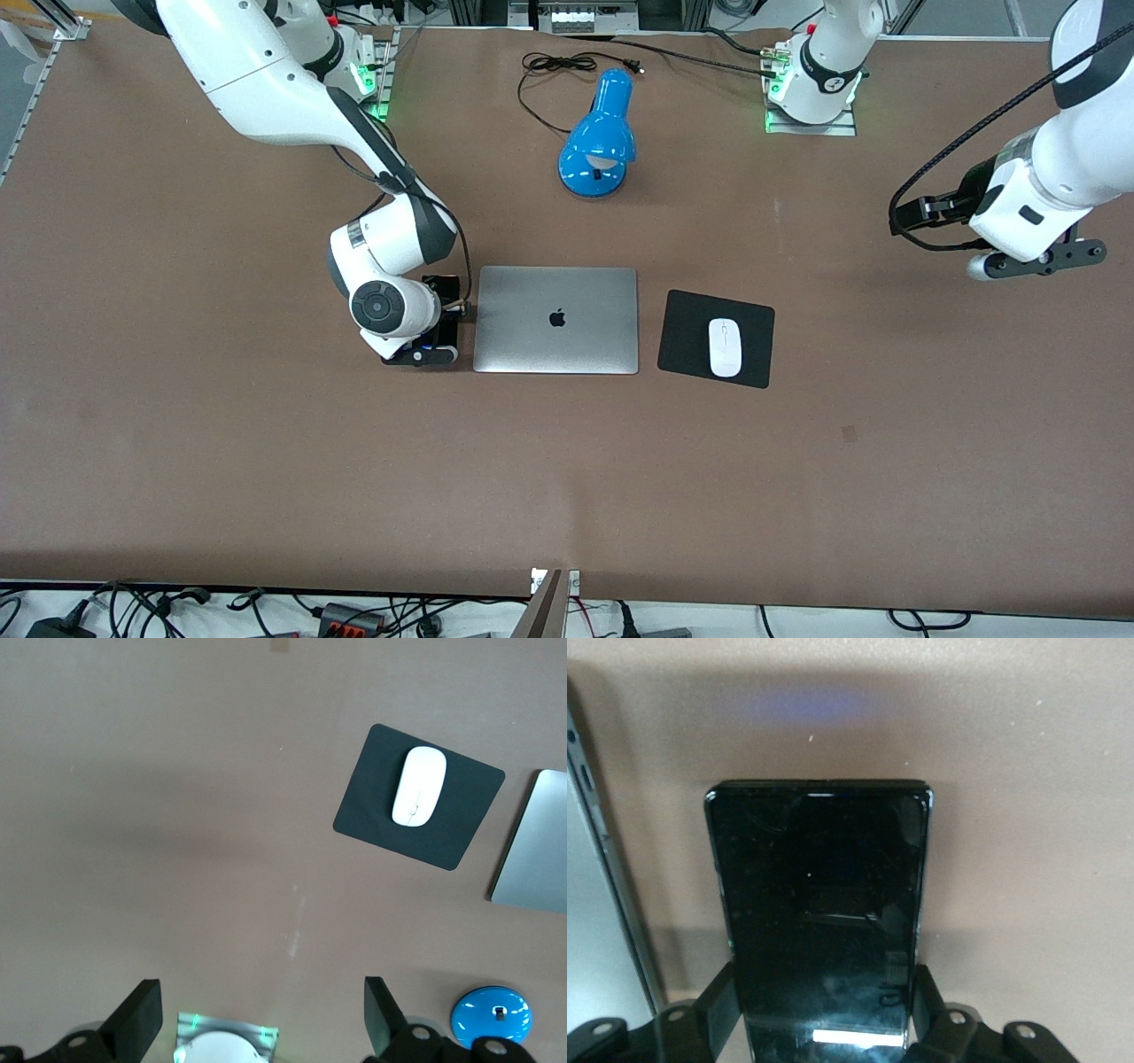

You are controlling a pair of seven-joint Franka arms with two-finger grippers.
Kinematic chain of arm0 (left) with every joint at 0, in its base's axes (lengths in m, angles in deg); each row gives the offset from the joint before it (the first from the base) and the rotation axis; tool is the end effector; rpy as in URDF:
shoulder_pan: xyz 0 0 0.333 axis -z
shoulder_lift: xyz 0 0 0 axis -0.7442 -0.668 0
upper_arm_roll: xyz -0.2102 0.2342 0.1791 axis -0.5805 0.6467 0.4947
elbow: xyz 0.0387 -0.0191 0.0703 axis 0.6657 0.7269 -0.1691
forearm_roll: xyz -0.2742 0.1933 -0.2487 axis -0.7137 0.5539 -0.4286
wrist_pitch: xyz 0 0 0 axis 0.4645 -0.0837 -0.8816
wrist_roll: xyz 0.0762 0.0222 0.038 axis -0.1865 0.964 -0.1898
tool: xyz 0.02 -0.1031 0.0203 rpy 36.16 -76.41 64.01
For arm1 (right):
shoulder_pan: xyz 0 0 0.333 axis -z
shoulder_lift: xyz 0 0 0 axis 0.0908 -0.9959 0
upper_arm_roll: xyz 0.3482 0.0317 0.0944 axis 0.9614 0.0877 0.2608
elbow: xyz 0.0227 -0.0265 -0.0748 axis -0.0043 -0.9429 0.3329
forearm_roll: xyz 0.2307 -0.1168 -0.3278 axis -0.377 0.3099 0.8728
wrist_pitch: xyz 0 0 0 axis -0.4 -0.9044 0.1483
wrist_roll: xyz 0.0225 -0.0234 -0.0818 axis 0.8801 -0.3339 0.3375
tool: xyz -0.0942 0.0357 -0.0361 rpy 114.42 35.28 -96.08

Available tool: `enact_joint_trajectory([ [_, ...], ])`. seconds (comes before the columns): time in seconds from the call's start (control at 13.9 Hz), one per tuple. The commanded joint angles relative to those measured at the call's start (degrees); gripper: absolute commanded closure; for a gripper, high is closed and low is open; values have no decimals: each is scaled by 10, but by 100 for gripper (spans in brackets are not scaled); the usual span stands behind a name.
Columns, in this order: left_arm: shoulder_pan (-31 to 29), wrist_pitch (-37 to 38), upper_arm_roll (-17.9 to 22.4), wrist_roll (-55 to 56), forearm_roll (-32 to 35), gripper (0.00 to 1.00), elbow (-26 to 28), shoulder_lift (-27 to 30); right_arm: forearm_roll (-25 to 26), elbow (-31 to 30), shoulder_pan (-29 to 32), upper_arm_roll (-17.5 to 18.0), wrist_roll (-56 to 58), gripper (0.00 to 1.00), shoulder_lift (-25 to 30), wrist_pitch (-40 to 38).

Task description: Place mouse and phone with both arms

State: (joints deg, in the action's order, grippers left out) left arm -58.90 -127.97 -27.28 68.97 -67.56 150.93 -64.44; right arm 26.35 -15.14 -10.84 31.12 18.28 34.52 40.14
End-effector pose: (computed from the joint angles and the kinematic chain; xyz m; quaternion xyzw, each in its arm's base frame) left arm 0.5849 -0.0502 0.5828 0.9915 0.0686 -0.1107 0.0006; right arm 0.6120 0.2982 0.1777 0.9879 0.0116 -0.1544 0.0112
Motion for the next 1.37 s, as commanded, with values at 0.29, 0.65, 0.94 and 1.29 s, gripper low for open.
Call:
enact_joint_trajectory([
  [0.29,122,-7,131,-73,-7,0,9,26,8,65,22,-10,4,0,85,-101],
  [0.65,122,7,110,-56,18,0,-13,31,6,255,70,-12,6,0,101,-259],
  [0.94,120,18,109,-51,-8,0,-12,57,5,326,137,-13,39,0,119,-305],
  [1.29,117,-14,103,-63,-14,0,16,79,-1,308,169,-91,180,0,183,-299],
])
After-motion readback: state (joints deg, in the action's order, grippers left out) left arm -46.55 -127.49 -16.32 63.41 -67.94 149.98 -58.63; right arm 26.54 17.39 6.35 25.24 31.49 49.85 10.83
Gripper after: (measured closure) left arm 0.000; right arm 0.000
